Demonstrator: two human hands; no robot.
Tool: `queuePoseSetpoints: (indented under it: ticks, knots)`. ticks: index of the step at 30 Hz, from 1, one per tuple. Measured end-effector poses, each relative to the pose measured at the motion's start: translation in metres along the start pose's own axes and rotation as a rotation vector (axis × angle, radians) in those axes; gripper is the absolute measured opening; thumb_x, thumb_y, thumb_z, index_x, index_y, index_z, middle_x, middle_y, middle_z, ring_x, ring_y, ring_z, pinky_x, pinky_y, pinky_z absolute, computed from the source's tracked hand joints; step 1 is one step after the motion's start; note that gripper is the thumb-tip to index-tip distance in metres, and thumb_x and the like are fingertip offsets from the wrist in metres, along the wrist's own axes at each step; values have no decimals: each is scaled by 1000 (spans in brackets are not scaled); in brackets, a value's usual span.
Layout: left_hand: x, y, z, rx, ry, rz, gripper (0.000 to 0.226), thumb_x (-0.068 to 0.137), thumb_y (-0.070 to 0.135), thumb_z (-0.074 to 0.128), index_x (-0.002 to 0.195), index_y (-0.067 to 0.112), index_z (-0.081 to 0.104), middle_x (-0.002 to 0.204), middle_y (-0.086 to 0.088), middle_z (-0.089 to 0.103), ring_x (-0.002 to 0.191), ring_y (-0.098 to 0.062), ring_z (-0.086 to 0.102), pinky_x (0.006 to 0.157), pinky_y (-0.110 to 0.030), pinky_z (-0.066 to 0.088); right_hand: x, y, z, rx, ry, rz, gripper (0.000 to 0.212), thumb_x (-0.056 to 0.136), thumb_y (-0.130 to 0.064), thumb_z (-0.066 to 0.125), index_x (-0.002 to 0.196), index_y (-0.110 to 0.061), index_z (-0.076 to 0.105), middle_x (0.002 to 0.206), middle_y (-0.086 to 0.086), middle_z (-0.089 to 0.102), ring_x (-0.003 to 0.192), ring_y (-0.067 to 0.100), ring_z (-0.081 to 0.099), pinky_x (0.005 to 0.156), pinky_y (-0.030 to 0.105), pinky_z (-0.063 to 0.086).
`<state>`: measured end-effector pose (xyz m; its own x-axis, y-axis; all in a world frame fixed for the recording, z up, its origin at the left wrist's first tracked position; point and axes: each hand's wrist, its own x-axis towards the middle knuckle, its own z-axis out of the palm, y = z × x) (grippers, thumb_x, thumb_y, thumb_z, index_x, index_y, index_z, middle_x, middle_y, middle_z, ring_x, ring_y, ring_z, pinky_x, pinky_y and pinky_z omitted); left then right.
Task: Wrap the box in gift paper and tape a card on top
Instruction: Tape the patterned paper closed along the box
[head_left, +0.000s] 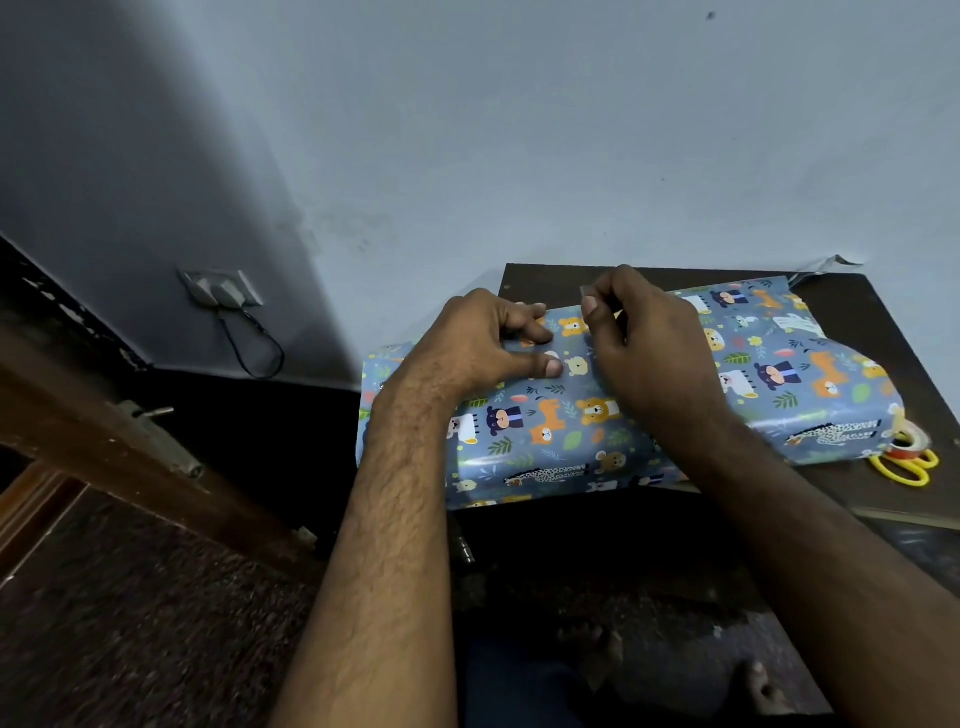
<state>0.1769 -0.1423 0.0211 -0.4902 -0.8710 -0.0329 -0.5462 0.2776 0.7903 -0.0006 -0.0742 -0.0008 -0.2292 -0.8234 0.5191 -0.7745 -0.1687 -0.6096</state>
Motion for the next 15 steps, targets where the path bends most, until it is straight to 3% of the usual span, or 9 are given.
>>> queuePoseSetpoints:
  ticks: [3,5,10,15]
  knots:
    - [0,-1,2,-35,33,1,39,64,23,96,100,17,81,120,10,74,110,11,62,98,-15,47,1,-3,-2,-1,-42,-14,16,105,-23,52,100,-10,60,85,-7,61,69,19,49,60,35,27]
    - [1,-2,3,-51,46,15,37,66,19,95,100,15,82,113,8,76,112,12,60,99,-15,47,2,-4,-3,-41,-83,-23,15,105,-22,51,104,-11,60,80,-6,57,68,19,47,60,33,23]
    - [-3,0,8,-90,141,10,34,68,14,94,100,18,82,104,11,77,108,4,66,103,-27,52,2,-5,-4,-171,-97,-36,12,101,-24,57,98,-15,64,84,2,68,71,20,53,62,31,29]
    - [-10,6,12,-14,201,90,52,73,15,91,117,23,64,105,8,70,101,-4,64,89,-21,52,-1,-7,-1,-229,-81,-40,12,98,-23,60,96,-16,69,92,2,70,80,25,62,65,35,41]
